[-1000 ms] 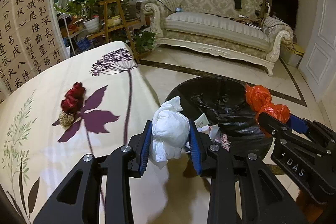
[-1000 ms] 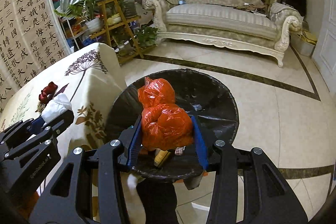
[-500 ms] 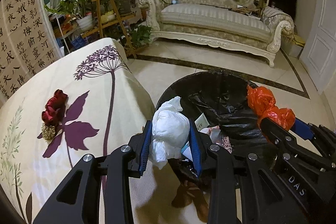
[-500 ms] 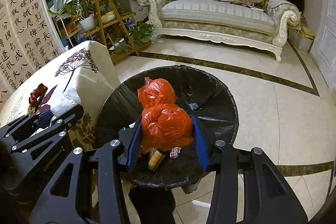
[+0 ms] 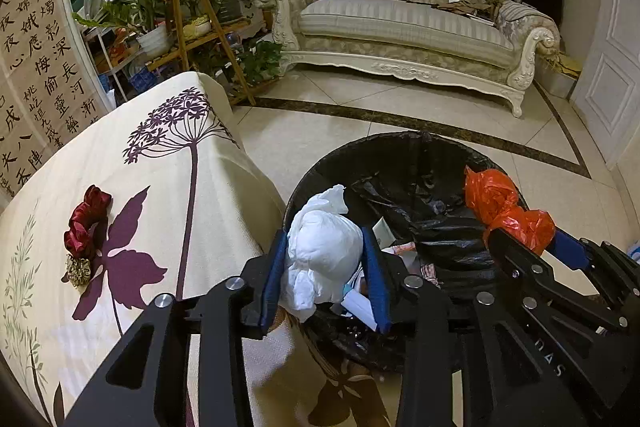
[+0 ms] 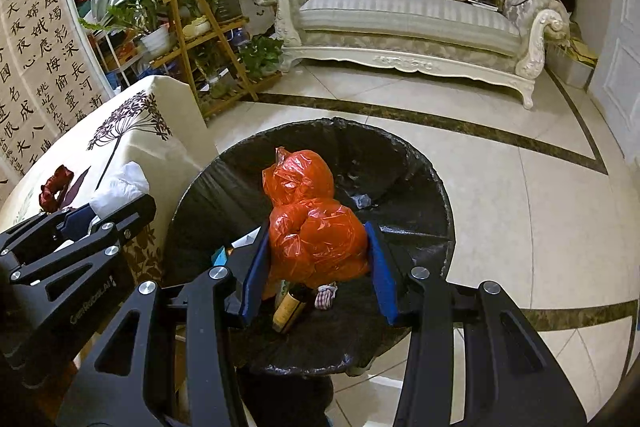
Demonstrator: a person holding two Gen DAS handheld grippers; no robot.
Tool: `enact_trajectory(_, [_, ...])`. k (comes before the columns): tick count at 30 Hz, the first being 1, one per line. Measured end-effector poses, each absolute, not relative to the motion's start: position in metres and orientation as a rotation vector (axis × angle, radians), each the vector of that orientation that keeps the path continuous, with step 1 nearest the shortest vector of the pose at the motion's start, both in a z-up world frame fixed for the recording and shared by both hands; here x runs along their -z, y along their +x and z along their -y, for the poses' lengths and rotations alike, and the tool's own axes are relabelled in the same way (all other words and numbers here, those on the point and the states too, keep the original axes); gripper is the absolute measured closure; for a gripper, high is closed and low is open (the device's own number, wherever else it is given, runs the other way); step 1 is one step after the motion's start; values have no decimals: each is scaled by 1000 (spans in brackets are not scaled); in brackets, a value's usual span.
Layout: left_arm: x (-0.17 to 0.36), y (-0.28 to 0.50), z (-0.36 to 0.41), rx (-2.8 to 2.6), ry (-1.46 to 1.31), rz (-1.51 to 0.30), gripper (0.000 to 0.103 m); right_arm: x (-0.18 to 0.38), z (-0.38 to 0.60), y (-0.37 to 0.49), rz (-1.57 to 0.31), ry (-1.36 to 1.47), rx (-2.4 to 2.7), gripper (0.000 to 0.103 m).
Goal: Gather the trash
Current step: 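Carry the tissue ball with the left gripper while the right gripper carries the orange bag into the bin, then move both open grippers back over the table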
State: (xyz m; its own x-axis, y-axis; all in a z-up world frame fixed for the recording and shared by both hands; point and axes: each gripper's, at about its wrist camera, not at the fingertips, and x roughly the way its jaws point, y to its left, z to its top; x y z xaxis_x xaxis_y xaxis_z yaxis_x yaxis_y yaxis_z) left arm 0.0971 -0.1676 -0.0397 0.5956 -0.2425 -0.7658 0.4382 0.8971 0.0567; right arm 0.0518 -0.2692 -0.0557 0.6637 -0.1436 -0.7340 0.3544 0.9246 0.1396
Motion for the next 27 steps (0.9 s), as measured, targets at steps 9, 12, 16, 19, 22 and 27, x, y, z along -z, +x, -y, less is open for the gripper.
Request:
enact_trajectory(9, [37,97,166,386,242,-841,40,56,272,51,-793,291,293,49])
enact_trajectory(12, [36,97,165,381,235,-842,36,54,273,49,-788,293,298,49])
enact_trajectory(16, [33,97,163,380,226,-840,32,51,275,47,-779,294,306,49])
enact_trajectory(19, [31,96,160,375,218,-838,31,50,275,47,-777,294,307,49])
enact_trajectory(22, [28,95,153,369,211,-831,30,49,275,47,-776,293,302,49])
enact_trajectory(27, [24,98,137,346,188,-830,29,45,266,51,-774,278,274,49])
